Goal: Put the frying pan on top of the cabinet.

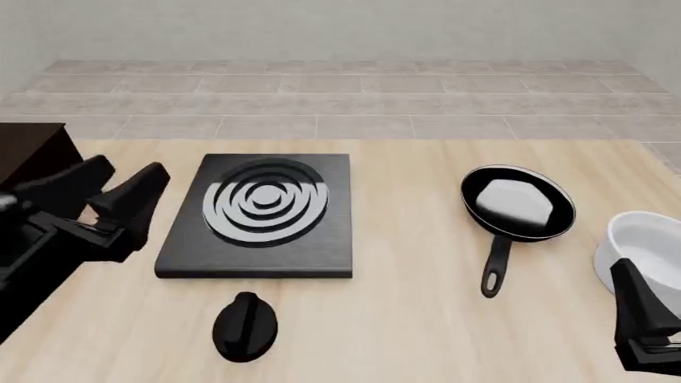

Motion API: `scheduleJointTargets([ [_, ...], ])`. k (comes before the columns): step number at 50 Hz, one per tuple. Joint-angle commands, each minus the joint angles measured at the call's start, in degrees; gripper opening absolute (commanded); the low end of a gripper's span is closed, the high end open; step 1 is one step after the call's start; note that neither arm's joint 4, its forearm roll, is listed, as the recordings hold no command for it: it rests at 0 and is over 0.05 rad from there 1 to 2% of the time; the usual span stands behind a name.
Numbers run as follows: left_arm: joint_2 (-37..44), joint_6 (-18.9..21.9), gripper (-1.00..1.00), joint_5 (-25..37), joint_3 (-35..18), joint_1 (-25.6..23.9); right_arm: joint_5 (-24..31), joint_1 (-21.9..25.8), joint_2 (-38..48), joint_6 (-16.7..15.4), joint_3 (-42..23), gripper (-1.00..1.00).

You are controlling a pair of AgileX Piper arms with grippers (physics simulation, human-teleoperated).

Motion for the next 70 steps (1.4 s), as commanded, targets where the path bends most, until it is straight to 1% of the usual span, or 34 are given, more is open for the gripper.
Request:
scheduleJointTargets([
  [1, 14.11, -10.87, 1.0, -4.49, -5.86, -9.15, 0.02, -0.08, 0.01, -0.3, -0.01, 1.0],
  [3, 17.65, -16.3, 1.0, -6.58, -6.12, -9.51, 0.04, -0.05, 0.01, -0.37, 0.0, 1.0],
  [4, 17.87, -15.82, 1.0, -6.63, -6.6, -9.57, 0.05, -0.06, 0.01, -0.39, 0.0, 1.0],
  [5, 18.81, -15.58, 1.0, -6.57, -7.34, -10.82, 0.05, -0.06, 0.01, -0.41, 0.0, 1.0],
  [8, 21.42, -18.81, 1.0, -7.05, -8.42, -13.95, 0.08, -0.06, 0.01, -0.43, 0.0, 1.0],
  [9, 22.43, -19.3, 1.0, -6.87, -8.98, -14.63, 0.07, -0.04, 0.01, -0.45, 0.0, 1.0],
  [10, 22.28, -18.96, 1.0, -6.92, -9.3, -15.0, 0.07, -0.05, 0.01, -0.46, 0.0, 1.0],
  [11, 23.35, -19.87, 1.0, -6.96, -9.81, -16.16, 0.06, -0.07, 0.01, -0.47, 0.0, 1.0],
  [12, 23.37, -19.87, 1.0, -6.97, -9.81, -16.16, 0.06, -0.07, 0.01, -0.47, 0.0, 1.0],
  [13, 23.92, -20.72, 1.0, -7.55, -9.89, -16.62, 0.05, -0.06, 0.01, -0.48, 0.0, 1.0],
  [15, 25.17, -21.11, 1.0, -8.34, -10.3, -17.89, 0.02, -0.16, 0.01, -0.43, 0.0, 1.0],
  [17, 28.29, -23.62, 1.0, -9.96, -10.73, -19.12, -0.01, -0.15, 0.01, -0.45, 0.0, 1.0],
  [18, 29.34, -23.54, 1.0, -10.04, -11.22, -19.52, 0.0, -0.15, 0.01, -0.44, 0.0, 1.0],
  [20, 32.39, -26.31, 1.0, -12.37, -11.33, -20.29, 0.04, -0.16, 0.01, -0.43, 0.0, 1.0],
  [21, 33.16, -26.08, 1.0, -12.7, -11.61, -21.23, 0.05, -0.16, 0.01, -0.44, 0.0, 1.0],
  [23, 34.86, -28.24, 1.0, -14.3, -11.71, -22.51, 0.09, -0.18, 0.01, -0.44, 0.0, 1.0],
  [25, 36.51, -28.8, 1.0, -15.12, -12.38, -22.96, 0.07, -0.21, 0.01, -0.44, 0.0, 1.0],
  [26, 37.54, -30.39, 1.0, -16.33, -12.28, -23.82, 0.08, -0.22, 0.01, -0.44, 0.0, 1.0],
  [27, 38.27, -30.77, 1.0, -16.82, -12.69, -24.21, 0.08, -0.22, 0.01, -0.45, 0.0, 1.0],
  [30, 39.49, -30.62, 1.0, -16.62, -14.53, -24.74, 0.11, -0.32, 0.02, -0.42, 0.0, 1.0],
  [36, 44.37, -31.83, 1.0, -18.18, -17.27, -26.81, 0.19, -0.42, 0.02, -0.35, 0.0, 1.0],
  [55, 56.07, -30.71, 1.0, -19.13, -25.96, -29.64, -0.01, -0.82, 0.02, -0.25, 0.0, 1.0],
  [61, 59.05, -30.32, 1.0, -18.99, -28.3, -29.56, -0.02, -0.78, 0.02, -0.26, 0.0, 1.0],
  [70, 64.45, -31.33, 1.0, -19.31, -31.55, -28.79, -0.04, -0.99, 0.01, -0.08, 0.0, 1.0],
])
